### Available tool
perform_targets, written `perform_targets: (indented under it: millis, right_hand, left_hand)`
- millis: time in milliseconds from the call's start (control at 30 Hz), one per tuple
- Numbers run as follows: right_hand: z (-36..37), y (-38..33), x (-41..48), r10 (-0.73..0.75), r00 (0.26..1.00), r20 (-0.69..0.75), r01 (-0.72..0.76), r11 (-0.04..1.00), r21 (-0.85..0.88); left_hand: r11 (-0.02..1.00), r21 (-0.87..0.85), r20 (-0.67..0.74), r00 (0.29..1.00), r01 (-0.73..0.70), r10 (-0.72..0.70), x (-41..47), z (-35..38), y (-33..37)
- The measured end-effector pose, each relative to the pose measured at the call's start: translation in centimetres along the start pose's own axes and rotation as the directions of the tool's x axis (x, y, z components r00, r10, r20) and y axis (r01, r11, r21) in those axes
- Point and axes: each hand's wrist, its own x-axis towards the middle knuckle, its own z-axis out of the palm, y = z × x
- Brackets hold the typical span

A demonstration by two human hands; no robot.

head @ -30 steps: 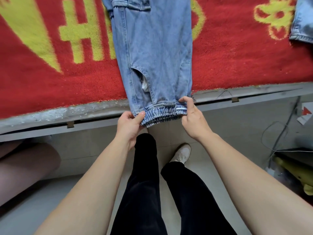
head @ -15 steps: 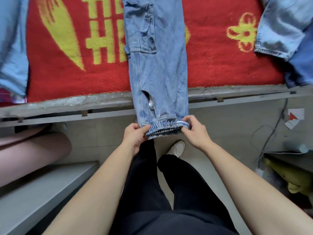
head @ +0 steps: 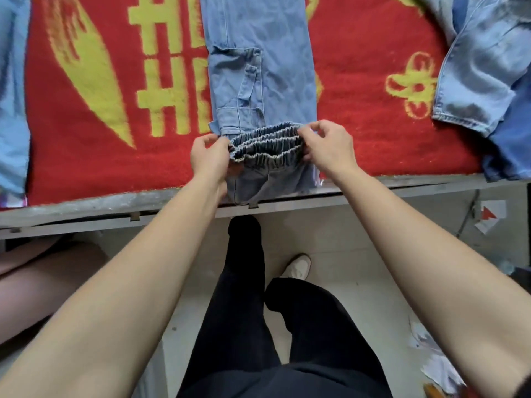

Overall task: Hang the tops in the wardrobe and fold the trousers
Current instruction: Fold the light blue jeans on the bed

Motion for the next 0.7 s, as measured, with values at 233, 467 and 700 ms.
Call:
perform_targets:
  millis: [233,467,700]
  right_hand:
    - [3.5,-3.3,12.3,0.039,0.995,-0.092,-0.045,0.997,-0.069]
    - [4.4,0.8,9.2,0.021,0.995,-0.1,-0.054,0.938,-0.344]
    - [2.6,1.6,8.1,0.137,0.946,-0.292,-0.223,0.932,-0.285]
  left_hand:
    - [0.946,0.264,0.185,0.973,-0.187,0.141,11.2,4.3,5.3]
    - [0.617,0.636,0.363,0.885,-0.464,0.292,12.6,4.1,2.7]
    - [0.53,0.726,0.412,0.895,-0.437,0.173,15.6,5.6,4.8]
